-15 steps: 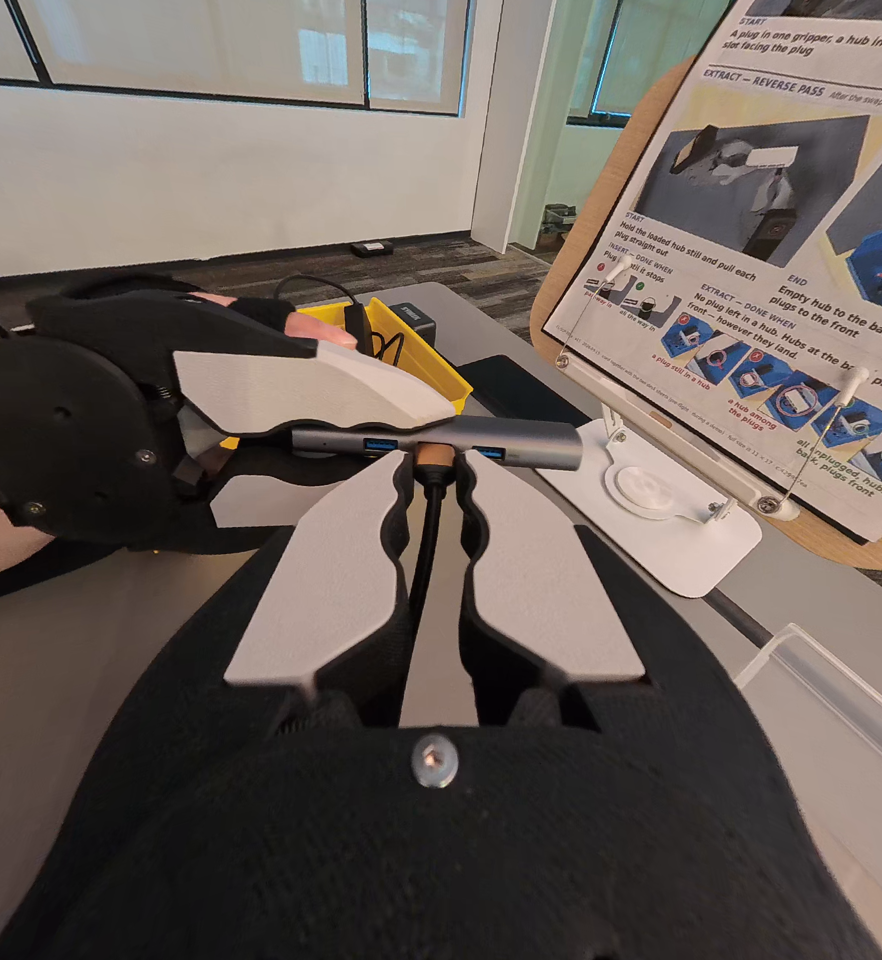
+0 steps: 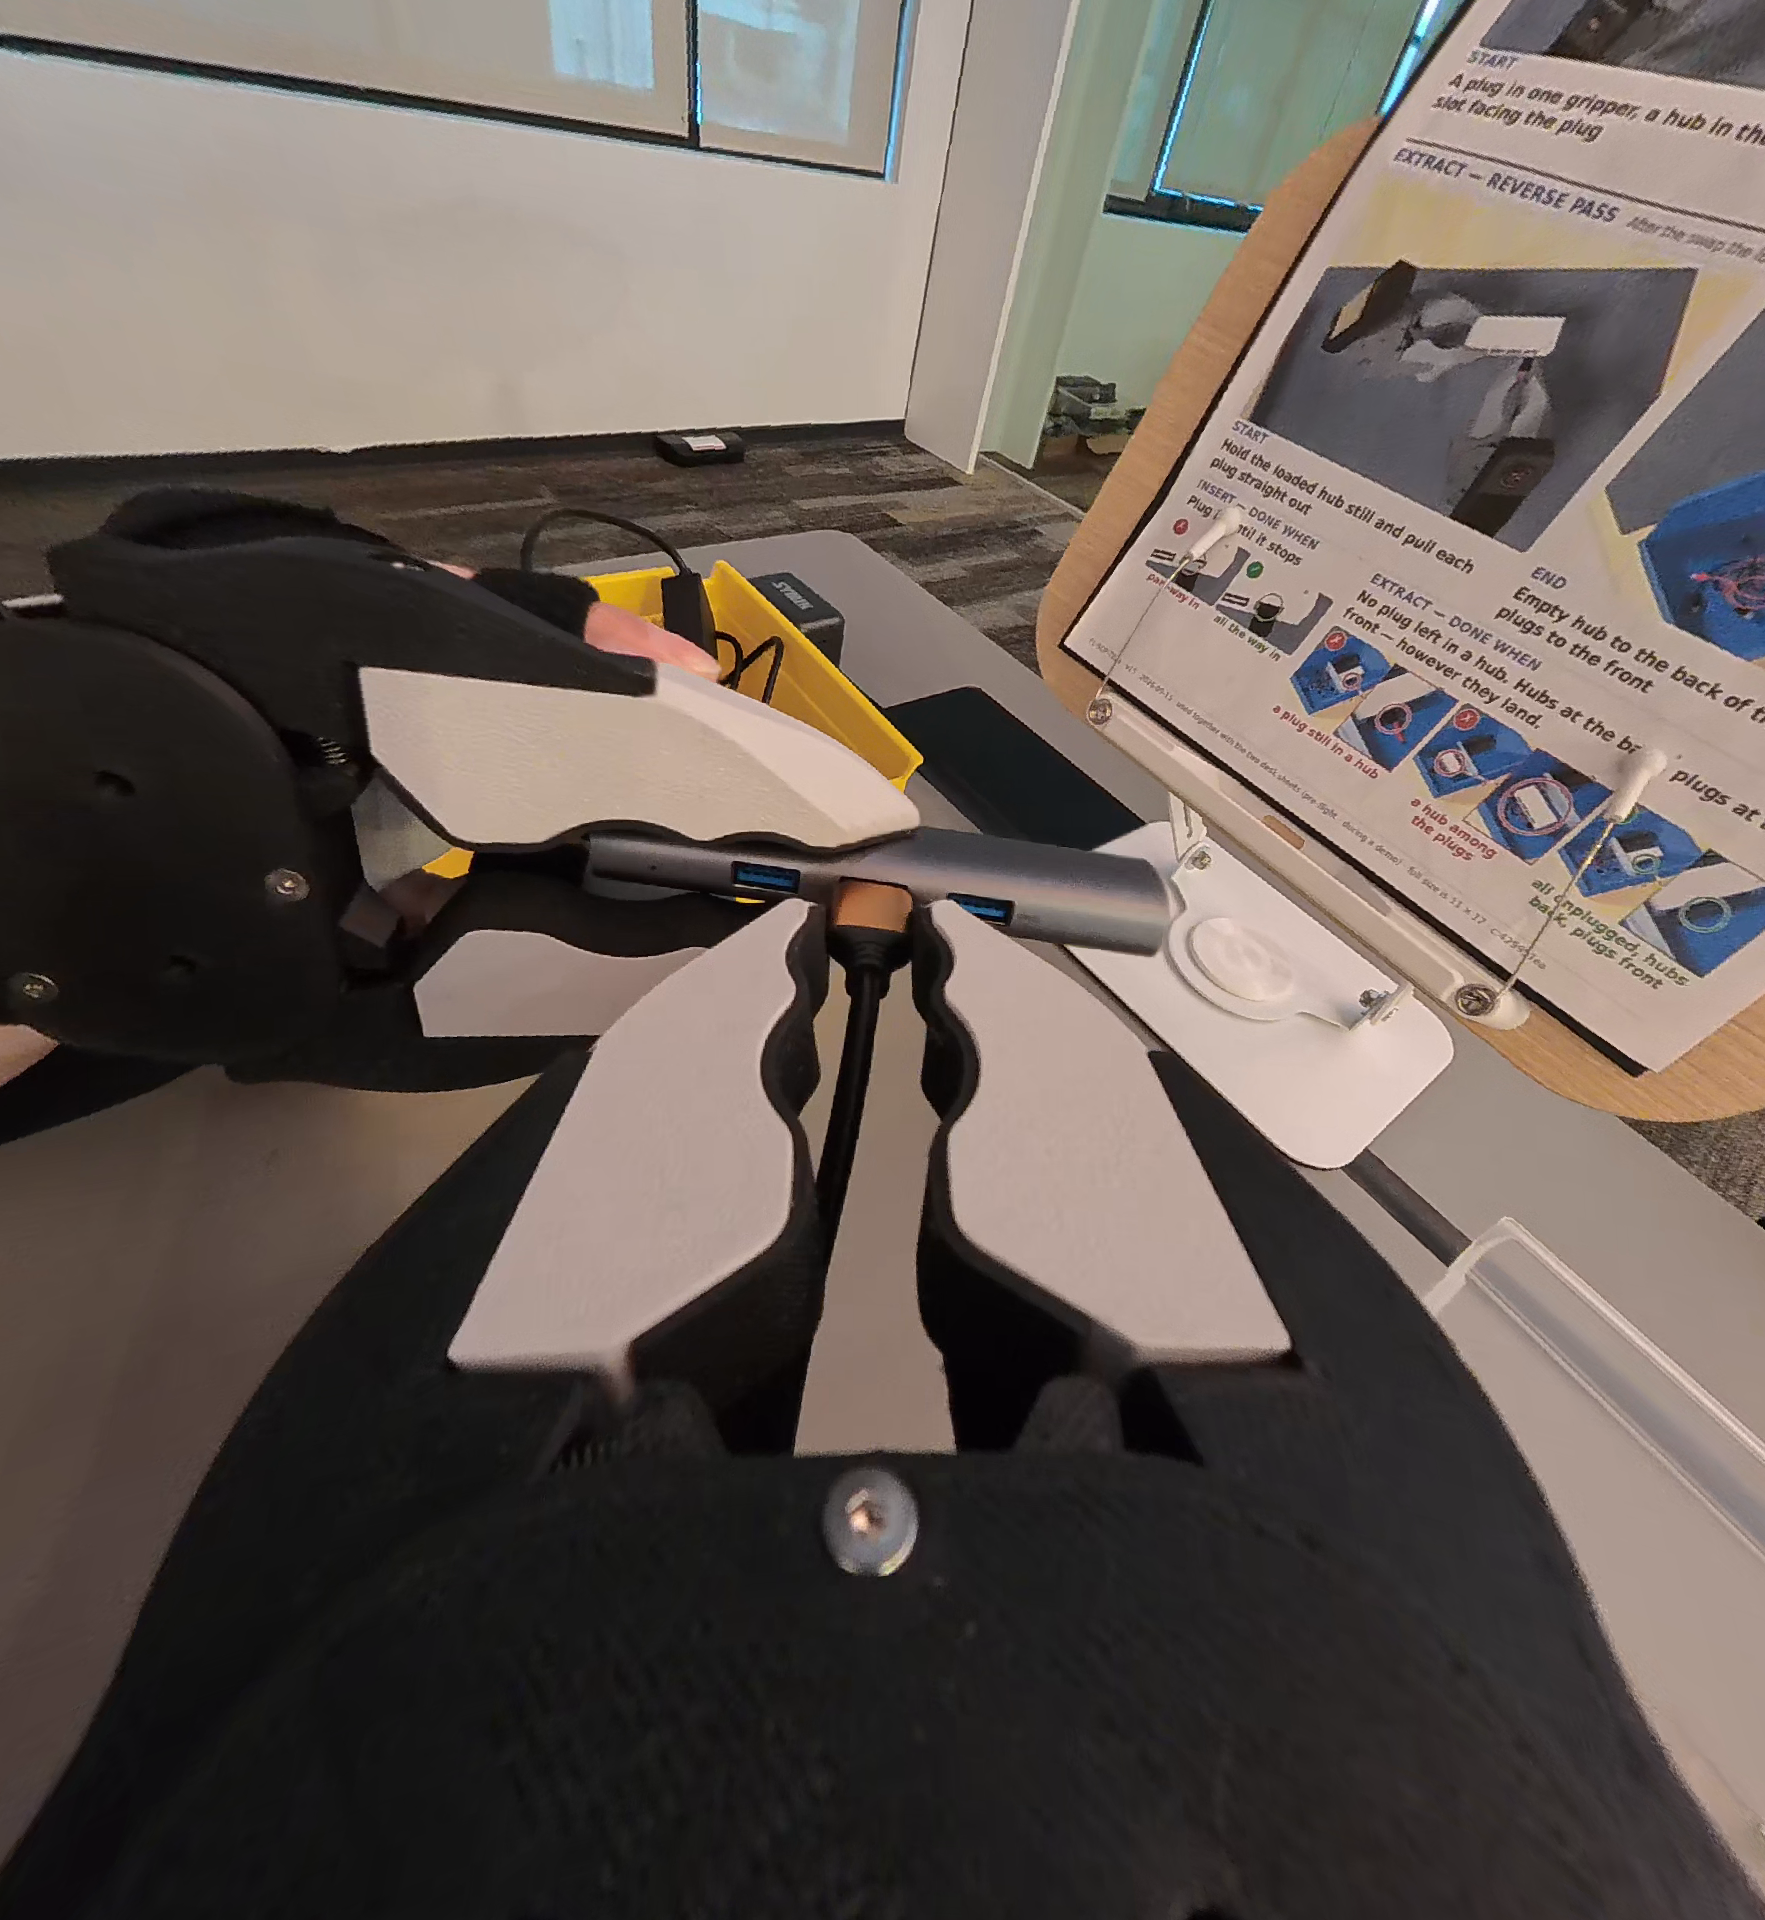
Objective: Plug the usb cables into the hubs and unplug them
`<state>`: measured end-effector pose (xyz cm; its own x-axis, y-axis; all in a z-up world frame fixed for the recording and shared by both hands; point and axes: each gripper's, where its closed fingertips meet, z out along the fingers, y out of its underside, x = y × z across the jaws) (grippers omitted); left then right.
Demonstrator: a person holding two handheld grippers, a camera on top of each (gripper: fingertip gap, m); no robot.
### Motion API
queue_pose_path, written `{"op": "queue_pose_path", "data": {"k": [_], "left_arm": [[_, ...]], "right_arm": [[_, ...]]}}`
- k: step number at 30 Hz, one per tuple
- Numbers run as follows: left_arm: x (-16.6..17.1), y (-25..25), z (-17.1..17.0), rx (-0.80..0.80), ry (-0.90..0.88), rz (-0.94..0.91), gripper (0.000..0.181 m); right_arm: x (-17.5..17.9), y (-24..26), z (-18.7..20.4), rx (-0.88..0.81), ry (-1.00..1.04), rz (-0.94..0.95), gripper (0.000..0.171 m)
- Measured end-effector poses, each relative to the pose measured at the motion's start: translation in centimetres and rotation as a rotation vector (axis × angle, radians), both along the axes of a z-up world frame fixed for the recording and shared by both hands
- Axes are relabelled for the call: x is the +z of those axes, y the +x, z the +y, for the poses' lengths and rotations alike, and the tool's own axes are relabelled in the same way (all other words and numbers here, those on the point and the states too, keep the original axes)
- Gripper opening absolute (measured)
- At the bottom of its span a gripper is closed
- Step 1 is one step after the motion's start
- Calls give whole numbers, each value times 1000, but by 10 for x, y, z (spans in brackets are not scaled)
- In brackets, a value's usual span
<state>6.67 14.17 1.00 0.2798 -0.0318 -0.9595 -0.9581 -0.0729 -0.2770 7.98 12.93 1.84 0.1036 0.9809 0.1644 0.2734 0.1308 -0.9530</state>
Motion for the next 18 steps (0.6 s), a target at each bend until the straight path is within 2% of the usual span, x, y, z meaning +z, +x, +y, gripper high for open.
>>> {"op": "queue_pose_path", "data": {"k": [7,12,14,18], "left_arm": [[0,1,0,11,-1,-8,17],[4,1,-1,11,16,-22,17],[9,5,-3,-30,62,29,17],[13,14,-8,-150,38,-65,16]], "right_arm": [[0,2,-1,-53,20,-22,17],[4,2,-3,-115,151,-32,16],[8,5,-4,-89,125,-21,17],[13,10,-7,3,3,4,17]]}}
